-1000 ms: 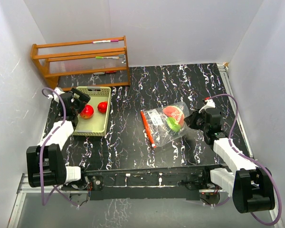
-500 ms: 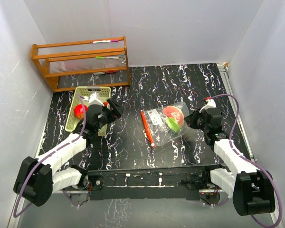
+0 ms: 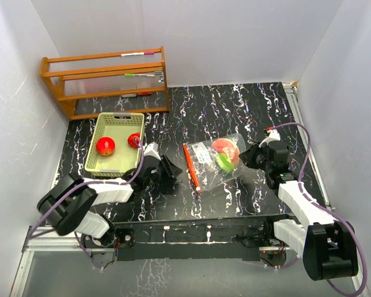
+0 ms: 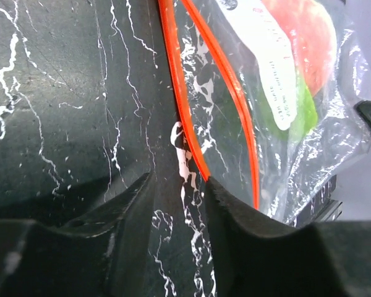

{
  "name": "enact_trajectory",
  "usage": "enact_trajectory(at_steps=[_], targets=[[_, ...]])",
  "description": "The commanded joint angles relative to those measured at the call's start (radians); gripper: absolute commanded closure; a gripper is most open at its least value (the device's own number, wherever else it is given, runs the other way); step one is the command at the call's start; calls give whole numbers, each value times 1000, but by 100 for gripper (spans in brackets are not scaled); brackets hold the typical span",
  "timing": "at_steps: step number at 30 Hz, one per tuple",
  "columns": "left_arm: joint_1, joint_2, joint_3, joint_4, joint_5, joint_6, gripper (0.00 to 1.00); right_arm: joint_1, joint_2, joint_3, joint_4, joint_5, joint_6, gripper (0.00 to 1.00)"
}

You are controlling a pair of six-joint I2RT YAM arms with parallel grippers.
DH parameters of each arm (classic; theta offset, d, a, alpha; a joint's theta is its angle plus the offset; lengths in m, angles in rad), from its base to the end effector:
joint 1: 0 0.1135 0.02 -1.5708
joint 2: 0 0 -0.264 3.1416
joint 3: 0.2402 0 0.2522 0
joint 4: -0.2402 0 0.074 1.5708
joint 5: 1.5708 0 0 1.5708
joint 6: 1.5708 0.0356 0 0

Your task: Open the zip-top bag and remove the fake food

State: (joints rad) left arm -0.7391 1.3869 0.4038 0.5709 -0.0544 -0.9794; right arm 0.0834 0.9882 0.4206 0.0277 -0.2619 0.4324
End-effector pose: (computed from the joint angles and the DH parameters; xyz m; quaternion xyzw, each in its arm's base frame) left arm 0.1919 -0.1723 0.1586 -0.1150 0.8287 -0.3996 0.3746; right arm 0.2050 0.0264 0.1971 0.0864 0.8607 0.2345 0.4436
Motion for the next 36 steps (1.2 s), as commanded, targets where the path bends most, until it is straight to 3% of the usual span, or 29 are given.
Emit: enact_trajectory(at_steps=[1,7,14,20,31,36], targets=[[-3,139,35,217,81,-25,68,-1,19,6,58,-15,-11,92],[-3,317,76,405,144,-30,73,-1,24,-10,76,-33,0,92],[-3,300,150,317,107,6,75,-1,8,-17,54,-31,-17,92],[-3,391,210,351,156,1,80,-1,-12,-7,33,-45,-11,92],[-3,573,259,521,259,-115,80,-1,-59,4,12,-68,-5,92],[-3,601,259,568,266,-147,74,1,-224,-10,63,-81,-35,92]])
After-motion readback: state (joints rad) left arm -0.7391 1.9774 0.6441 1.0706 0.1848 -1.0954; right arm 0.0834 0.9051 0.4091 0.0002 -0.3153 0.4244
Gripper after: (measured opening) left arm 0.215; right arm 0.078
